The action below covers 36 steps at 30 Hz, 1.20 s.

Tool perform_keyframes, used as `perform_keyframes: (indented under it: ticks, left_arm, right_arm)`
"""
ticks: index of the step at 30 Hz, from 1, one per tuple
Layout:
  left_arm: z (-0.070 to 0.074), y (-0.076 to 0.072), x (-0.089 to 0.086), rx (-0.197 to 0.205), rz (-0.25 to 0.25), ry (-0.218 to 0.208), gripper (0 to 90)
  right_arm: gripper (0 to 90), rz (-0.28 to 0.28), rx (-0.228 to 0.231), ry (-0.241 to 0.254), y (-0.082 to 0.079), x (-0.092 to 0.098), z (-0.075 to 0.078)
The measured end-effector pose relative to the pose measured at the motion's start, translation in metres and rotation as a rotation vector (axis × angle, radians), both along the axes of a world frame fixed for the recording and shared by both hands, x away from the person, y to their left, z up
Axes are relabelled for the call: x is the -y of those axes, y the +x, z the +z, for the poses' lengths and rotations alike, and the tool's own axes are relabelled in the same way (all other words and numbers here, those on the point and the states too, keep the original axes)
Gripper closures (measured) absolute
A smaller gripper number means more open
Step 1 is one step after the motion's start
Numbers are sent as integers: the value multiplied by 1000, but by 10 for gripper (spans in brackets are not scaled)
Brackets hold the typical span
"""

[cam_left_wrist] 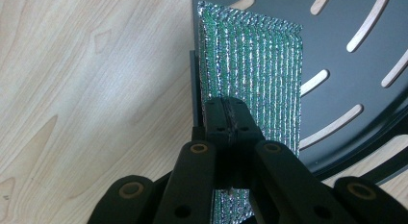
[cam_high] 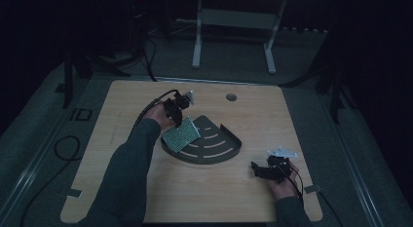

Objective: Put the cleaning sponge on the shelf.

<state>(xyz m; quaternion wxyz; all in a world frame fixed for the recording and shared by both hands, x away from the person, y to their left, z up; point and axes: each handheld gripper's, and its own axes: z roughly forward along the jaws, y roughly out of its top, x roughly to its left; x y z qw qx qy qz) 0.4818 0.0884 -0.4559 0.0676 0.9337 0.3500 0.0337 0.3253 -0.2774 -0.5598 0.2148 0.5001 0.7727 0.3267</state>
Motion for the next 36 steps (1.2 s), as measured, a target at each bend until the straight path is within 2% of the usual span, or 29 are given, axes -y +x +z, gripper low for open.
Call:
perform_keyframes:
  ticks: [8, 17, 27, 32, 36]
  left_arm:
    - [-7, 2, 5, 25, -8, 34, 899]
    - [-13, 3, 9, 26, -4, 51, 899]
    - [-17, 3, 12, 38, -6, 100, 900]
    - [-14, 3, 9, 40, 0, 94, 900]
    - [-12, 3, 7, 39, 9, 71, 883]
  right_arm:
    - [119, 0, 0, 0, 0, 0, 0]
    - [119, 1, 0, 0, 0, 0, 0]
    - [119, 1, 0, 0, 0, 0, 0]
    - [119, 2, 0, -1, 0, 0, 0]
    - [119, 2, 0, -1, 0, 0, 0]
